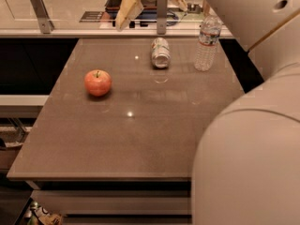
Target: Place 7up can upright
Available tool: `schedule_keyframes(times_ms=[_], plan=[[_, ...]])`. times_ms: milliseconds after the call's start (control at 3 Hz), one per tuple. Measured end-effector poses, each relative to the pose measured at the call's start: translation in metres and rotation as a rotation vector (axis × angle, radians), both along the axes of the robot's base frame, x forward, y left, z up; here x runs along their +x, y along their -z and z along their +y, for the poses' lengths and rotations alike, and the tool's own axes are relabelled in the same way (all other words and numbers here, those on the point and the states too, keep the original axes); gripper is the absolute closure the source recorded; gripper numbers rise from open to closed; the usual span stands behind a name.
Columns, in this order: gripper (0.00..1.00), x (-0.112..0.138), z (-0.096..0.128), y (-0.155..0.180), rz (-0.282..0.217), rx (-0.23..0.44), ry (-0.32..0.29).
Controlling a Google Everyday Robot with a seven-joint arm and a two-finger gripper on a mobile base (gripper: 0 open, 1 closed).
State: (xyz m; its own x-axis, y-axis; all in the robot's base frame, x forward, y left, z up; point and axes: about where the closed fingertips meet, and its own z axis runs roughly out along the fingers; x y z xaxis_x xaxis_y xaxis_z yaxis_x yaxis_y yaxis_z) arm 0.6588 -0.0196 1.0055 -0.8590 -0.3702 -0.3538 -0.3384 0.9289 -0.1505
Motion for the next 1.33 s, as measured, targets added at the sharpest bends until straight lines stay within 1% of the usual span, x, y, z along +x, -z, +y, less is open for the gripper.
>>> schedule_keyframes(times_ms=[333,667,1000,1333], plan=[[0.00,0.029,-0.009,0.007,0.011,0.020,0.028],[0.00,0.057,-0.018,0.012,0.002,0.043,0.051],[0.00,0.072,-0.025,0.020,0.002,0.056,0.069],[0.00,0.078,-0.031,0.031,0.020,0.055,0.085]])
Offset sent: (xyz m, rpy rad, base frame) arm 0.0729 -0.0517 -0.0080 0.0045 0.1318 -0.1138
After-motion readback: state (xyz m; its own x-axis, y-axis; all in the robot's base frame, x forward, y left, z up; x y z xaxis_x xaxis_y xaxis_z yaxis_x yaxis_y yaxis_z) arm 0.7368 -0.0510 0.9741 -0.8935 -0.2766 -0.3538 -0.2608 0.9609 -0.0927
